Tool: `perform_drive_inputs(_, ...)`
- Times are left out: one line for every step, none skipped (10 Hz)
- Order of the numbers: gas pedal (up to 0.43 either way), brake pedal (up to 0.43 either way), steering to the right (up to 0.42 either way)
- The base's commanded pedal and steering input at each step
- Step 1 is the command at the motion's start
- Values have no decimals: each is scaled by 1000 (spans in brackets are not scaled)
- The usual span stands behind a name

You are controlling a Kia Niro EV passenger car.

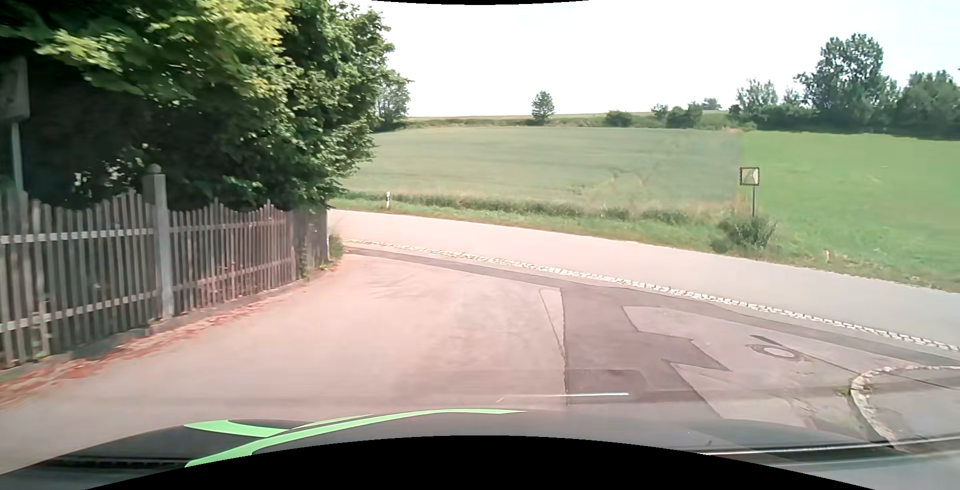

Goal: Follow the waypoints while adhering to traffic rules and regulations

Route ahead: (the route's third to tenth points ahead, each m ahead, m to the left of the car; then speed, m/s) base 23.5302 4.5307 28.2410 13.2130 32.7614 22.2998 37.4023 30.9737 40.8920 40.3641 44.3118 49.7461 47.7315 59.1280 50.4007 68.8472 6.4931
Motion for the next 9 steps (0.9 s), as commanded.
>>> perform_drive_inputs(0,274,186)
perform_drive_inputs(0,280,186)
perform_drive_inputs(0,287,184)
perform_drive_inputs(0,299,183)
perform_drive_inputs(0,299,181)
perform_drive_inputs(0,305,180)
perform_drive_inputs(0,311,179)
perform_drive_inputs(0,317,177)
perform_drive_inputs(0,317,172)
